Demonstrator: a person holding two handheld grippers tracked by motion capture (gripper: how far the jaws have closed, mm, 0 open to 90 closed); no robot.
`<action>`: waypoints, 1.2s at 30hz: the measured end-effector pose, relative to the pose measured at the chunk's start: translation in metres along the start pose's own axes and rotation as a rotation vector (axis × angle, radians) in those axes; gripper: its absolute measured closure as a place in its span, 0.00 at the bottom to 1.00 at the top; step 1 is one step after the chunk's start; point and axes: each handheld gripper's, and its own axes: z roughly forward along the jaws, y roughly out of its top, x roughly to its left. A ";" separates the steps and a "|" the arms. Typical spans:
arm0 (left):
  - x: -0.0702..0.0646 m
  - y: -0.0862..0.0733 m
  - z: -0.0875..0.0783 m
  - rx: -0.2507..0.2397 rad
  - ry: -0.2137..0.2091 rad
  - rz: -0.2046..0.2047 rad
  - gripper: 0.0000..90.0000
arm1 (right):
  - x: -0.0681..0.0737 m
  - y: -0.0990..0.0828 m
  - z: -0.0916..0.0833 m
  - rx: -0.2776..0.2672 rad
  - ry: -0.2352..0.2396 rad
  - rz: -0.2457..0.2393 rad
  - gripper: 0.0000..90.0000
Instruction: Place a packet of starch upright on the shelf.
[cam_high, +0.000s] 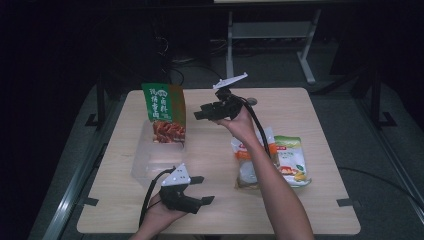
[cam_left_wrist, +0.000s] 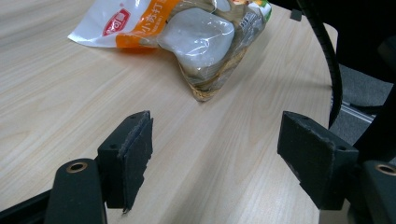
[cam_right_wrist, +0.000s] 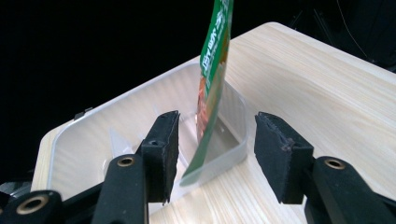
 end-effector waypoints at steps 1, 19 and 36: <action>0.000 0.000 0.001 -0.001 -0.001 0.000 0.29 | -0.001 -0.002 -0.003 -0.001 -0.001 0.001 0.55; -0.001 0.000 0.003 0.002 -0.004 -0.004 0.29 | -0.005 -0.028 -0.046 0.033 -0.049 0.031 0.52; -0.004 0.000 0.005 0.012 -0.005 0.013 0.28 | -0.004 -0.058 -0.083 0.076 -0.094 0.073 0.50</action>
